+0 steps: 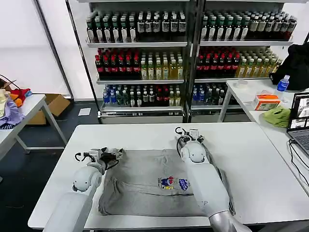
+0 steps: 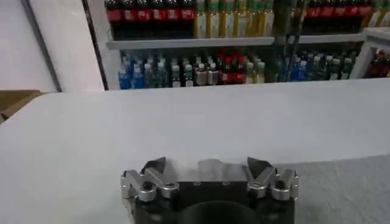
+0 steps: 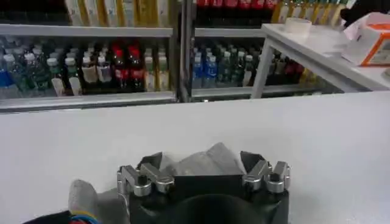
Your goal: Fold and organize the clothes.
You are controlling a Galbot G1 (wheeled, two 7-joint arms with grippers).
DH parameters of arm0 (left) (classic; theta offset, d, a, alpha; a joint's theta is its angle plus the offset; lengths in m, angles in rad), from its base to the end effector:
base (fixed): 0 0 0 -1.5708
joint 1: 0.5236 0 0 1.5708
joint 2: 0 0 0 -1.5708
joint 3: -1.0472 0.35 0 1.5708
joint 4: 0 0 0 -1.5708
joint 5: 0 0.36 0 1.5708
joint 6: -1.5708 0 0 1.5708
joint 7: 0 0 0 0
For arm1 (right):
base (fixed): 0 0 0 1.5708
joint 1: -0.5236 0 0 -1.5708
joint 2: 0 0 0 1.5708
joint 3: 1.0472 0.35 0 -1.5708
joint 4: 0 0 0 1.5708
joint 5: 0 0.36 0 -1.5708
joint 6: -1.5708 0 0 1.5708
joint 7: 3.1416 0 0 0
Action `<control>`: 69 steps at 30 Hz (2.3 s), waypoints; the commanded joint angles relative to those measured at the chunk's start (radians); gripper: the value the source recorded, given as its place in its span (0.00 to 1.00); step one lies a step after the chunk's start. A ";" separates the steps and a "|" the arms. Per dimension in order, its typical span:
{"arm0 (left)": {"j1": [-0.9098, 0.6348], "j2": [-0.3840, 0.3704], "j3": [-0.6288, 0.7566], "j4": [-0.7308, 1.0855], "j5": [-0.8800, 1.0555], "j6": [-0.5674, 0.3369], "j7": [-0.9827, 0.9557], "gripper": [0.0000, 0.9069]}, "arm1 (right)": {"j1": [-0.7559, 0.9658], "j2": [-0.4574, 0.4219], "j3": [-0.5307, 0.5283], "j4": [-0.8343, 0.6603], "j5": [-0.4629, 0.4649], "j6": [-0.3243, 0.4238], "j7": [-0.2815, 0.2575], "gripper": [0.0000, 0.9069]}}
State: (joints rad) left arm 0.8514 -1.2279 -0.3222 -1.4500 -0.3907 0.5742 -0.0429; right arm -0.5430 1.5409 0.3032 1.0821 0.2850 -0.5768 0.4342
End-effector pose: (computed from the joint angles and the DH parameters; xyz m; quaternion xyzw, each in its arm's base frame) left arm 0.4202 0.0649 -0.3189 -0.0529 -0.9593 -0.0167 0.2769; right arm 0.5232 0.0539 -0.3062 -0.0996 -0.9510 0.0156 0.2924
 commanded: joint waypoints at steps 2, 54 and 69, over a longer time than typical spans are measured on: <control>0.028 0.007 0.001 -0.025 0.004 0.003 0.002 1.00 | -0.059 -0.008 0.002 0.070 0.013 -0.004 0.002 1.00; 0.131 0.022 -0.037 -0.232 -0.003 -0.162 0.014 0.00 | -0.226 -0.117 -0.009 0.560 0.046 -0.003 -0.023 0.00; 0.328 0.028 -0.071 -0.391 0.036 -0.167 0.023 0.00 | -0.532 -0.136 0.054 0.880 0.055 0.001 -0.012 0.00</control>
State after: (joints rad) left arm 1.0551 -1.2024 -0.3826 -1.7305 -0.3712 0.4141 -0.0208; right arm -0.9108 1.4165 0.3334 1.7625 0.3402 -0.5788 0.4205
